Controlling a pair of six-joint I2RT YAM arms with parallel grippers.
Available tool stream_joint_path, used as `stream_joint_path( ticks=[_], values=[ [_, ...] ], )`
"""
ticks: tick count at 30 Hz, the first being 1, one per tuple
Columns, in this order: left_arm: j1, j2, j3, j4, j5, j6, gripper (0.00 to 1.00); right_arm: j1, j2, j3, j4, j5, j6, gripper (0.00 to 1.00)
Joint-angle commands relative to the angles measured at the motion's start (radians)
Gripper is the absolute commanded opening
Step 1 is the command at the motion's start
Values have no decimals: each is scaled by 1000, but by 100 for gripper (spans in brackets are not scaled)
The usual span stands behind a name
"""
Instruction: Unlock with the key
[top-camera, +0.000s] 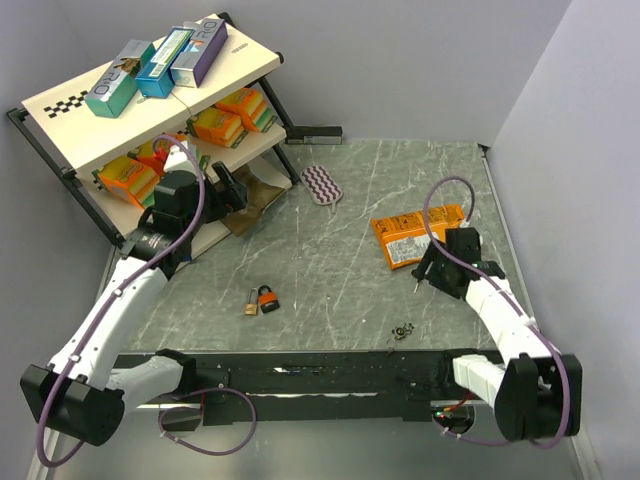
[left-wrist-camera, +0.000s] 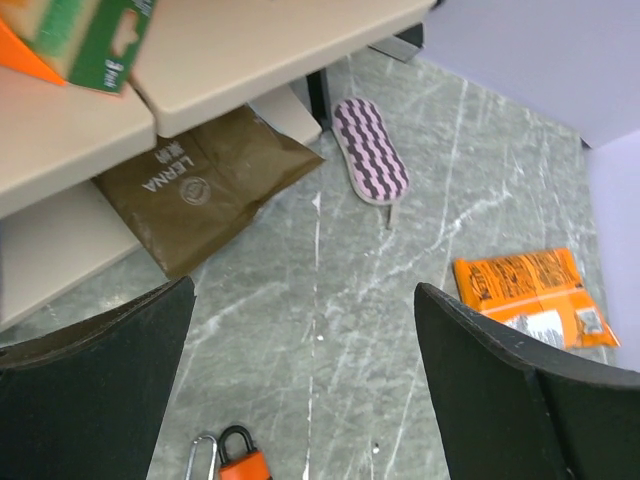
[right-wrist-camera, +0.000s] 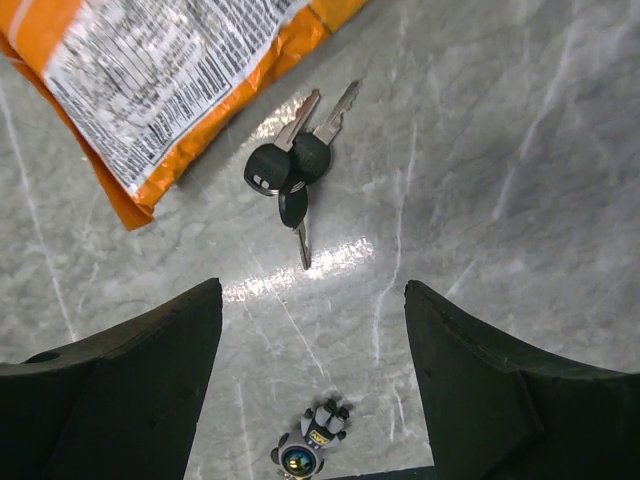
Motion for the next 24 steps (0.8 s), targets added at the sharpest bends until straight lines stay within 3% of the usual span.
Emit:
stream_joint_path(
  ticks=[1,9,16,24],
  values=[
    [0,13,7,46,65,-27,96,30,76,5,73,33,28,78],
    [-2,40,-5,99,127,-65,96,50,301,100,102,43,20,69],
    [-2,53,12,106,131,-51,96,50,401,160,93,48,20,54],
    [-2,94,62,103,145,12,96,58,447,177,69,63,46,44]
  ],
)
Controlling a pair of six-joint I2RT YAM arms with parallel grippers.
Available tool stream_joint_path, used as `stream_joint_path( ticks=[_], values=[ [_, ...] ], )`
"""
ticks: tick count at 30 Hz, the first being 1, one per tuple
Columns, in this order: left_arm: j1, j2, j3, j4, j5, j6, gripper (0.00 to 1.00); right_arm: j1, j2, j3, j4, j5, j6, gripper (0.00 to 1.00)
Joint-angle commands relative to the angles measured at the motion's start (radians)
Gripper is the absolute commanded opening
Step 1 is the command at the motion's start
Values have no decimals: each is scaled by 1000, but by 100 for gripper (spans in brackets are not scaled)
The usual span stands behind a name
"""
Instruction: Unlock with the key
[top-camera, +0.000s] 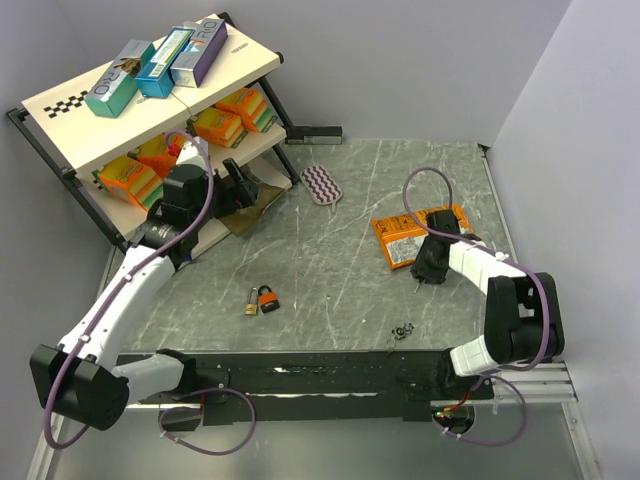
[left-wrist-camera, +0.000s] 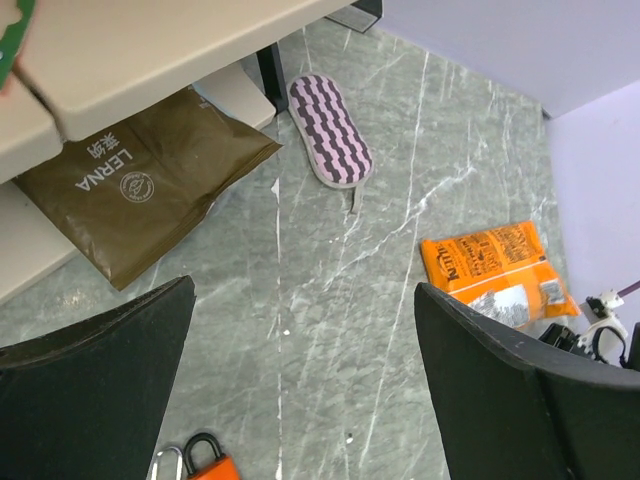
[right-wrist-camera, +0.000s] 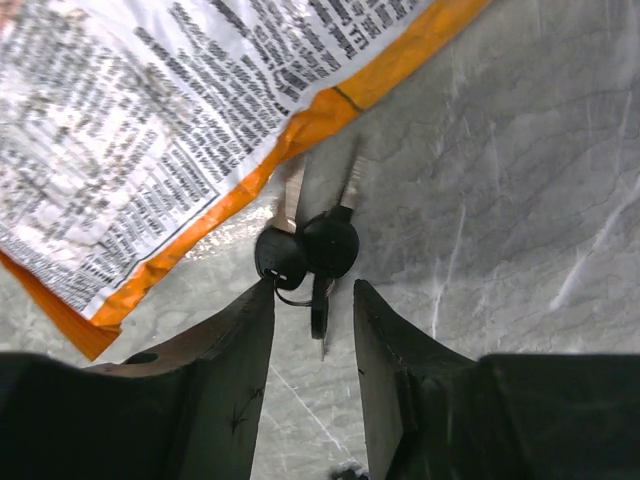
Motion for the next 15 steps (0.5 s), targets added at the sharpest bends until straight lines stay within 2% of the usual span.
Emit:
stream_joint_path(
  ticks=[1,3,6,12,15],
  values=[
    [-2,28,63,40,28,46,96,14,16,40,-18,29,29,44],
    [-2,37,68,43,28,52,96,20,21,44,-24,32,32,43],
    [-2,42,65,50,49,52,96,29,27,49,-34,41,32,34],
    [-2,23,39,66,63,54,96,37,16,48,-51,53,24,9],
    [-2,12,23,69,68,51,96,40,-1,48,-65,55,16,0]
  ],
)
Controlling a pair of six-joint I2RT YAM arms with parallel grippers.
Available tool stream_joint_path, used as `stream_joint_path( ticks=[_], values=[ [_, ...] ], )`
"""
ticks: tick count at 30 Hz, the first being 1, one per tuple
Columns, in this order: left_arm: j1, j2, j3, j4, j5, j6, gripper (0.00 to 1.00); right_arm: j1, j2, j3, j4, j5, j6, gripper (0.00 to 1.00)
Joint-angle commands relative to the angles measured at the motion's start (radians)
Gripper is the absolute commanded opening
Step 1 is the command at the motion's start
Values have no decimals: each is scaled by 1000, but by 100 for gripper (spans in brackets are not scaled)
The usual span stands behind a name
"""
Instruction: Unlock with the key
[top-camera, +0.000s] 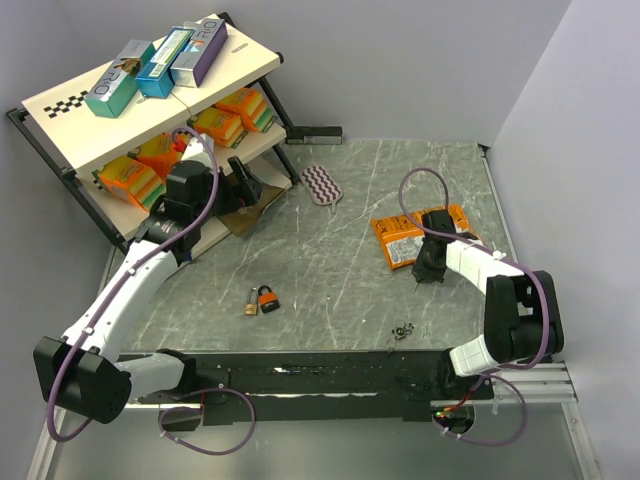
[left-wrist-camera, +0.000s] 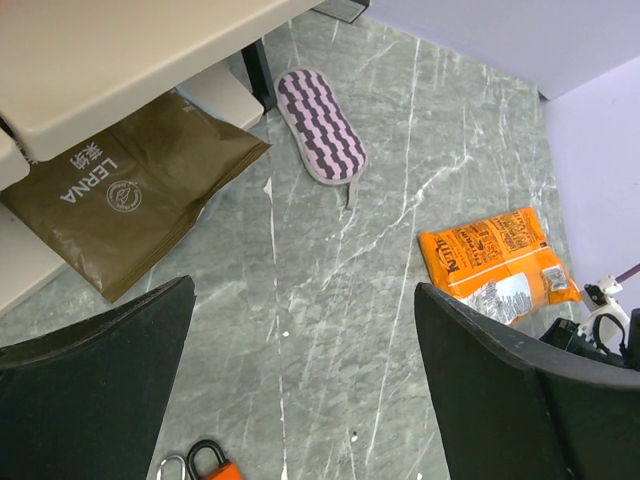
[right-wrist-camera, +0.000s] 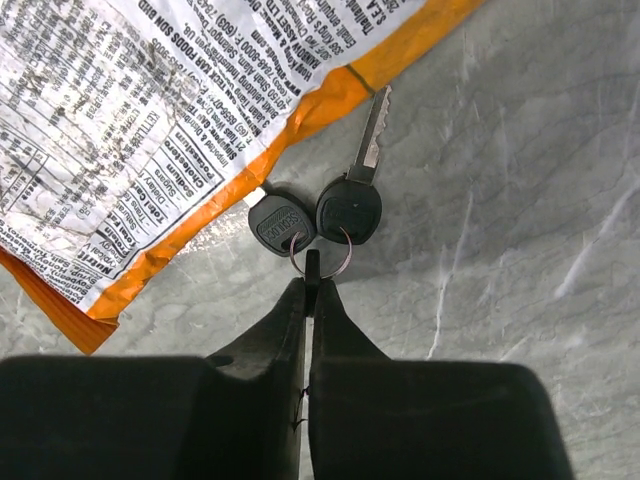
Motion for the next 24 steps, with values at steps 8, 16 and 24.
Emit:
stream_joint_path(
  ticks=[8,16,24],
  values=[
    [-40,-63,-38,90,94,74,98,13,-90,62,-98,-35,-19,0],
    [-323,61,92,35,-3,265,99,13,-146,230,-190,-236,-42,0],
    [-598,261,236,36,-122,351,96,25,-152,403,-192,-492,51,0]
  ],
)
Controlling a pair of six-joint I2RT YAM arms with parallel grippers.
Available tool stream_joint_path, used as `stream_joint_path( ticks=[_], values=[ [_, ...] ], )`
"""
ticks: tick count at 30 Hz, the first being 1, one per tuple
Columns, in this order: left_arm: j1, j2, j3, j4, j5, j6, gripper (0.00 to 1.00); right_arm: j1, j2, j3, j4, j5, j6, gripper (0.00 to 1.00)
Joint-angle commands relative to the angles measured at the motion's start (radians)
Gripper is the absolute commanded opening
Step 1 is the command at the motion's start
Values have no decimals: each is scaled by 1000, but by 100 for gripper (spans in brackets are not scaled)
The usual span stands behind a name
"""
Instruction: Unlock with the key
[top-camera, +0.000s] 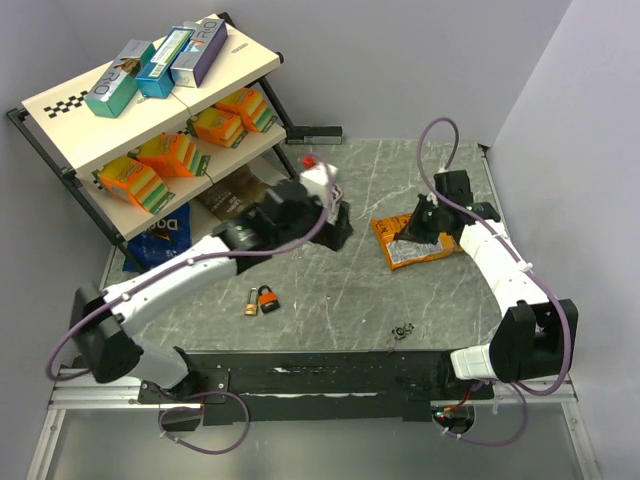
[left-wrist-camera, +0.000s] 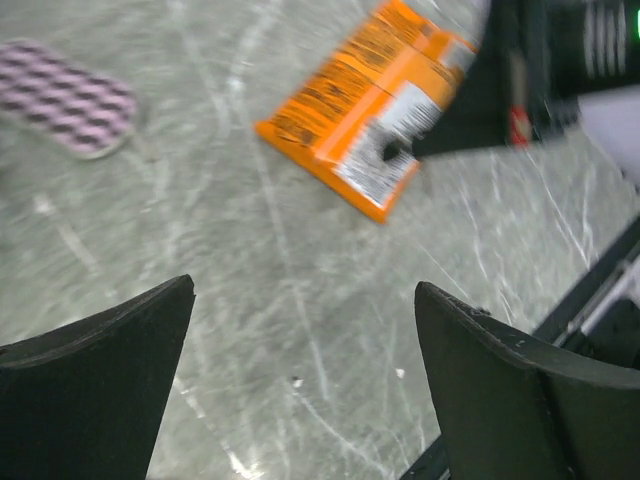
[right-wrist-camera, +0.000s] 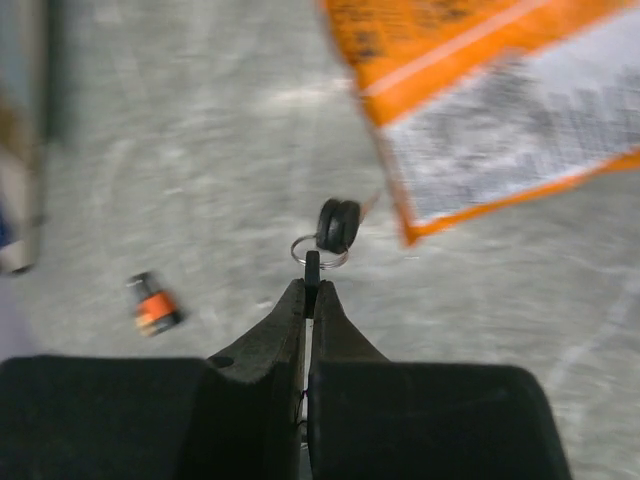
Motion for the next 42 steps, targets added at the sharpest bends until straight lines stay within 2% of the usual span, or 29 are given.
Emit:
stream_joint_path(
  ticks=[1,6,9,13,20,30,38,40,42],
  values=[
    [-94,60,79,30,-65,76,95,19,-45,94,9,-192,109,0],
    [-194,140,109,71,-149,143,92,66,-42,99,80,-291,249,0],
    [-237,180,122,76,-230,168,88,98,-30,119,86,-290,261,0],
    [-255,208,116,100,-258,180,86,106,-16,136,66,-296,263,0],
    [-272,255,142,119,-381,198,71,111,-22,133,60,-301,257,0],
    [-282,315,174,120,-393,229,50,111,-6,141,52,-313,246,0],
    [-285,341,185,103,-412,232,48,109,0,145,52,-319,246,0],
    [-285,343,181,107,-409,237,39,109,1,144,55,-321,248,0],
    [-286,356,190,97,-406,238,24,108,3,142,58,-324,251,0]
  ],
)
